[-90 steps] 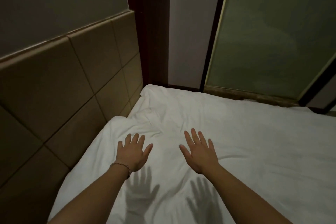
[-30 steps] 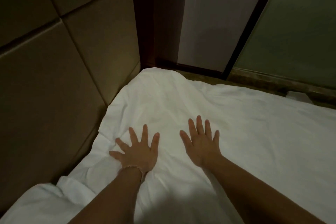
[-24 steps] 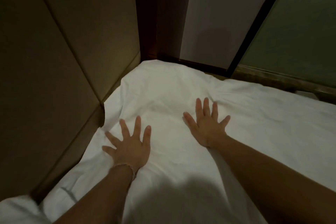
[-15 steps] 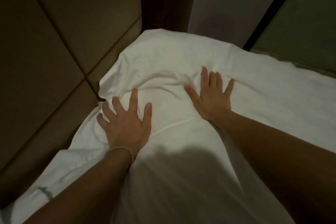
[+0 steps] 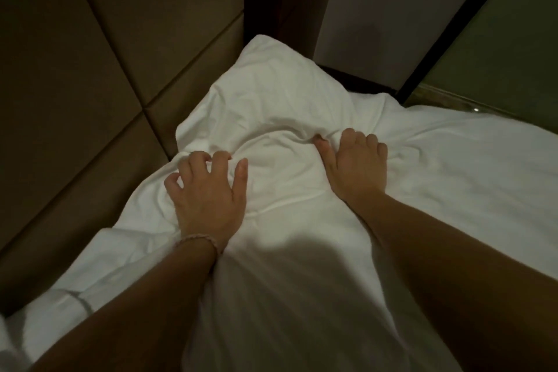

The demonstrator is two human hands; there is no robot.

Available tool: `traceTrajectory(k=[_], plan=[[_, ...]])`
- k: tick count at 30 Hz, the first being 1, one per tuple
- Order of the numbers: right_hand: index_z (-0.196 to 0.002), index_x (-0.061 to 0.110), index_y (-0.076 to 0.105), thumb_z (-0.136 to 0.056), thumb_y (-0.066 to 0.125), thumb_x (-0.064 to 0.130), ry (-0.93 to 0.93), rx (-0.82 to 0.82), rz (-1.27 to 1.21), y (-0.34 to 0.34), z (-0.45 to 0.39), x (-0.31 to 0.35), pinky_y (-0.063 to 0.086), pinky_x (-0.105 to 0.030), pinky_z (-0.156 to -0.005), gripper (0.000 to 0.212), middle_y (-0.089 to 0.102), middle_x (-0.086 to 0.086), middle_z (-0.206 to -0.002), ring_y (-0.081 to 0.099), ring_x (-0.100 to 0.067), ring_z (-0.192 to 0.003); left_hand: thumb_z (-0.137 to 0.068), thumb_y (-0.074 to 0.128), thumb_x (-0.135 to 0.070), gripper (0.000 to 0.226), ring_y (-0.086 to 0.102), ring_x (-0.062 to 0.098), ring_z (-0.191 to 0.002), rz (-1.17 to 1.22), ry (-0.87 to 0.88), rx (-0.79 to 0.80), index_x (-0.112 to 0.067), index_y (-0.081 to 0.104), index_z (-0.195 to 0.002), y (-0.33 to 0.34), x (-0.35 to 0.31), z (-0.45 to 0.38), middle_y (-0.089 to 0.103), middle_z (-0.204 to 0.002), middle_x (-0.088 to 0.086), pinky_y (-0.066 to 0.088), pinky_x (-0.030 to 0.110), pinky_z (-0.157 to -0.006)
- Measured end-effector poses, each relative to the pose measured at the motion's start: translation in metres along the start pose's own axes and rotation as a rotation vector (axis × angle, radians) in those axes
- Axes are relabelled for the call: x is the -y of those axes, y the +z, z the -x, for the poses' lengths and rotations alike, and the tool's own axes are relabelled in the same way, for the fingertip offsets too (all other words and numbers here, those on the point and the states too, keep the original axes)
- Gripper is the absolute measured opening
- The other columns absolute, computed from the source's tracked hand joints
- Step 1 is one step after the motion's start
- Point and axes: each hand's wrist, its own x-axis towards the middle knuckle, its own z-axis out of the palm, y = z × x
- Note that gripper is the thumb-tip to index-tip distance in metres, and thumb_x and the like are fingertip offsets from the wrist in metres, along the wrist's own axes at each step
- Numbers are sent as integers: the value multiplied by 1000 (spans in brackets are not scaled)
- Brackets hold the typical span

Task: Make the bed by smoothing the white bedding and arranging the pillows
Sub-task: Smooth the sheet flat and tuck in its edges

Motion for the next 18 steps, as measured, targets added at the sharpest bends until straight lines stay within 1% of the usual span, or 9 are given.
traceTrajectory(k=[2,6,10,12,14,16,18], plan=[[-94,13,52,-98,16,64,-4,30,24,-1,9,-2,35,-43,-87,63,61,-10,-93,51,-29,-91,-103,31,-52,45,48,35,-106,-19,5,24,-17,57,-112,-1,0,0,56,-111,14,36,54,-93],[-97,14,54,-99,18,61,-16,96,65,-8,23,-4,33,-42,-88,59,63,-9,-96,53,-30,-95,-104,29,-50,47,47,35,-96,-58,55,27,-14,59,-97,-3,1,2,56,-100,13,34,51,-84],[-94,15,56,-99,19,61,-65,122,102,-20,45,-9,35,-41,-87,59,65,-8,-89,56,-29,-91,-102,28,-49,50,50,36,-99,-34,101,73,-14,62,-91,-10,0,2,60,-99,13,35,51,-85],[-92,15,57,-99,17,61,-91,133,94,-28,59,-13,36,-42,-84,61,66,-8,-85,58,-30,-87,-101,29,-50,53,54,36,-93,-34,128,88,-13,64,-86,-16,1,5,63,-93,13,37,49,-82],[-86,15,57,-95,6,63,-101,127,81,-35,75,-18,37,-41,-80,71,66,-8,-80,60,-30,-81,-100,26,-51,60,58,37,-82,-24,131,111,-10,65,-79,-25,1,10,64,-82,14,40,48,-78],[-79,15,57,-88,-11,71,-93,120,59,-45,93,-20,37,-39,-74,88,65,-8,-73,61,-31,-73,-100,18,-54,72,60,36,-74,11,118,155,-8,65,-71,-37,-2,17,65,-73,14,42,47,-76],[-81,16,60,-78,-27,74,-75,167,48,-57,108,-21,37,-39,-75,104,66,-6,-75,62,-29,-73,-98,9,-56,81,61,34,-70,30,89,201,-7,66,-67,-53,-3,23,66,-70,13,41,45,-79]])
